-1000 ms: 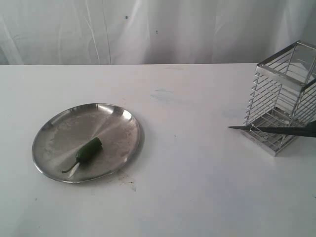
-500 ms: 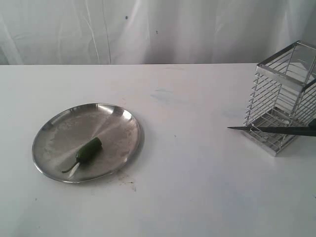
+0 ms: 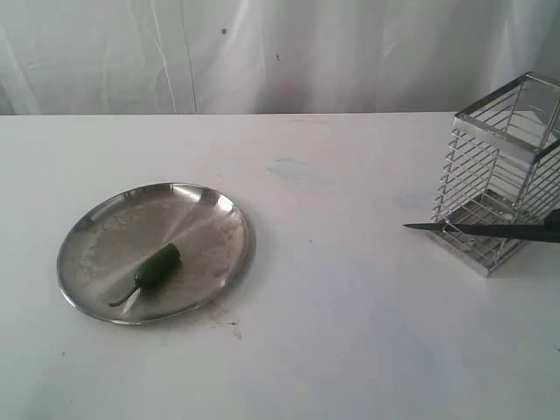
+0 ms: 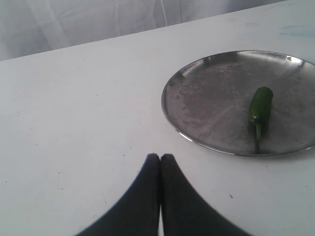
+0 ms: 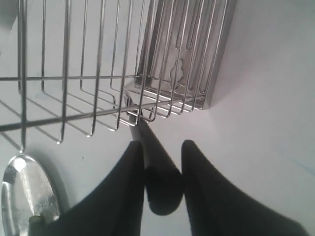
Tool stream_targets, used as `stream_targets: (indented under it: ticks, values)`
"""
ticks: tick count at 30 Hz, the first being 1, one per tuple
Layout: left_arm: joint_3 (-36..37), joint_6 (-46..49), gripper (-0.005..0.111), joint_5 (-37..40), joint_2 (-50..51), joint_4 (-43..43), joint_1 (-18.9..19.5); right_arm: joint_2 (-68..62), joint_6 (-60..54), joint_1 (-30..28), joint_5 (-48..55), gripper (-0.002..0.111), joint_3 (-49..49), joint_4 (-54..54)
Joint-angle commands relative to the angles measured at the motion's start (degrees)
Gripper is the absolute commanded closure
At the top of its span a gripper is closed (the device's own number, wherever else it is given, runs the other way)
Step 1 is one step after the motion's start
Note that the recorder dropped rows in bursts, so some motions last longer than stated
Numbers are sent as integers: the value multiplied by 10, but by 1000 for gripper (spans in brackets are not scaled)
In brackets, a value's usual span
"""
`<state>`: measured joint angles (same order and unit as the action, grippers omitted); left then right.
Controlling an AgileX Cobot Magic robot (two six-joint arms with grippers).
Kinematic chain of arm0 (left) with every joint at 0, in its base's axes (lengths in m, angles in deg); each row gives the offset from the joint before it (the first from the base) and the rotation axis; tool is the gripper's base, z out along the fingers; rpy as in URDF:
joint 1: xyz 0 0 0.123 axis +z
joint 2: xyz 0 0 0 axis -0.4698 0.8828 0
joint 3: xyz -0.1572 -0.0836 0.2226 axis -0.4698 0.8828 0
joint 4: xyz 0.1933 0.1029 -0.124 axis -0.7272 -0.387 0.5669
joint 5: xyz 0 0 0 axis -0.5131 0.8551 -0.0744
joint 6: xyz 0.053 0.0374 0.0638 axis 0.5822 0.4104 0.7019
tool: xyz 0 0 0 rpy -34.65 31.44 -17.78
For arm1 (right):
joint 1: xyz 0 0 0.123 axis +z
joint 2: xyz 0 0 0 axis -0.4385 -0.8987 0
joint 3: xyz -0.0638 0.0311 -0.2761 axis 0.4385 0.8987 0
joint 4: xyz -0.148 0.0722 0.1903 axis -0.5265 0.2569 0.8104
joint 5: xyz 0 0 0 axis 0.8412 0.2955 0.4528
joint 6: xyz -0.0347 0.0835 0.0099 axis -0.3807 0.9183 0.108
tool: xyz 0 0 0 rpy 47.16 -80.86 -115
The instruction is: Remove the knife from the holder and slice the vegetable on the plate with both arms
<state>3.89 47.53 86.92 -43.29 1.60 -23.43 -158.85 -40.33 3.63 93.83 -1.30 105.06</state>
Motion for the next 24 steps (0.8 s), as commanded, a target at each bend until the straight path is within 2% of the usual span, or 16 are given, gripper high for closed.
stream_targets:
  ticks: [1,4,20,24]
  values:
    - [1,-1,107,-3,-3,4,-4,18,-55,1,13,108,2,-37]
    - [1,-1,107,-3,-3,4,-4,35,-56,1,3,108,2,-77]
    - [1,-1,107,-3,-3,4,-4,86,-89,1,-9,108,2,-110]
    - [1,-1,107,-3,-3,4,-4,78,-146,1,-24,108,2,-110]
